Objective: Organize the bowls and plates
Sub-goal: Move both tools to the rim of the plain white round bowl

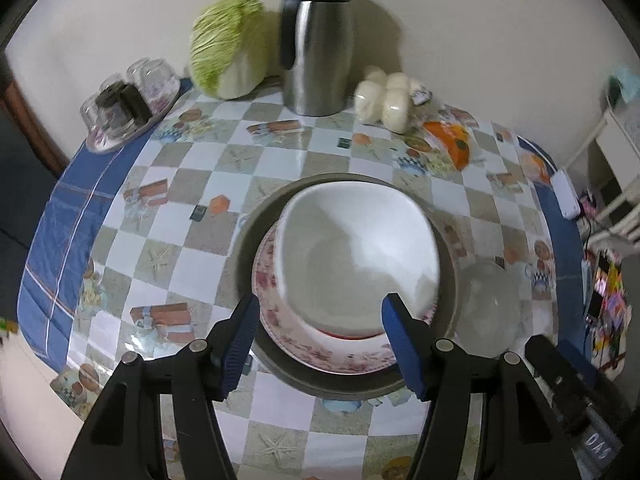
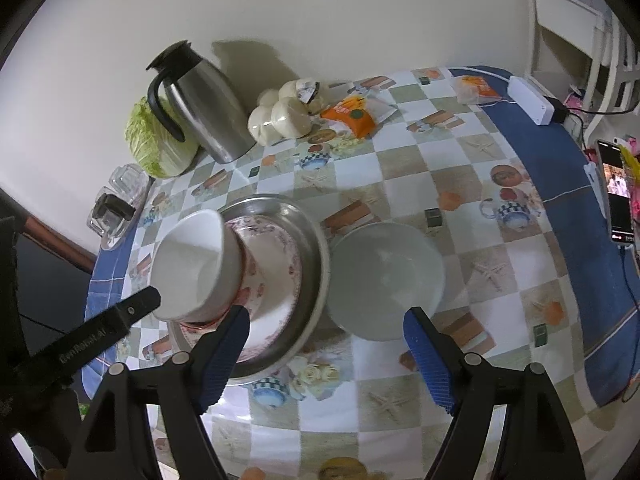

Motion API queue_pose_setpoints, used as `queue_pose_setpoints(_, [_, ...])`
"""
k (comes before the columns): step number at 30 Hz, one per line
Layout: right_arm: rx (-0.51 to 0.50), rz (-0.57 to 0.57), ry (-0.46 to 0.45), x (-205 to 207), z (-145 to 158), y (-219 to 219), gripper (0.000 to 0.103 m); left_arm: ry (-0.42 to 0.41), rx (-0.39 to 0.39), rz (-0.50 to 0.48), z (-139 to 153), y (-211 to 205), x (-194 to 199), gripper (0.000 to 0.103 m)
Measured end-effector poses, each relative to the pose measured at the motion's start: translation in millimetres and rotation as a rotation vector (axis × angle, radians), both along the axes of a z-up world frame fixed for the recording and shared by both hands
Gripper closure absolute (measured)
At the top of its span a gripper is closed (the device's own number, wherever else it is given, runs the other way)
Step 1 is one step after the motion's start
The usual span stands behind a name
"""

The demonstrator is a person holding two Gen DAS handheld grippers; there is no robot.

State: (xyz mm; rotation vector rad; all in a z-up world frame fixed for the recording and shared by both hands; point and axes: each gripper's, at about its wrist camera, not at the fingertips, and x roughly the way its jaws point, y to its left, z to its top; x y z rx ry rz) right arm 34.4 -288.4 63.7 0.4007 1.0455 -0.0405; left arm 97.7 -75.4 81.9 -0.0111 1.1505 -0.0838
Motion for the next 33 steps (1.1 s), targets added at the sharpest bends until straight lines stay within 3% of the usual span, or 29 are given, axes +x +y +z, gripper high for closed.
queue_pose_setpoints(4, [0.003,-0.040,-0.008,-7.2,-0.3,-25.9,0.018,-0.026,0.005,-0.043,2.9,-23.6,-4.8,0.024])
queue_pose_setpoints(10, [0.024,-0.141,-0.008,-19.7,-7.4,-75.1,0.018,-0.047,-0.001,-0.098,1.6,-57.2,-13.0,0.024])
queue_pose_setpoints(17, [0.000,-0.208,0.021,-24.7,-21.2,-111.8,0.018,0.009,-0.040,-0.091,-16.6,-81.9,-16.8,0.024])
queue_pose_setpoints(22, [0.021,-0.209,0.047,-23.0,-35.4,-122.4,0.018,0.054,-0.106,-0.053,-28.4,-89.7,-23.6,0.024])
queue_pose_setpoints(33, [0.009,-0.196,0.073,-17.5,-46.5,-120.2,0.018,0.132,-0.116,-0.010,-55.7,-113.8,-45.7,0.023])
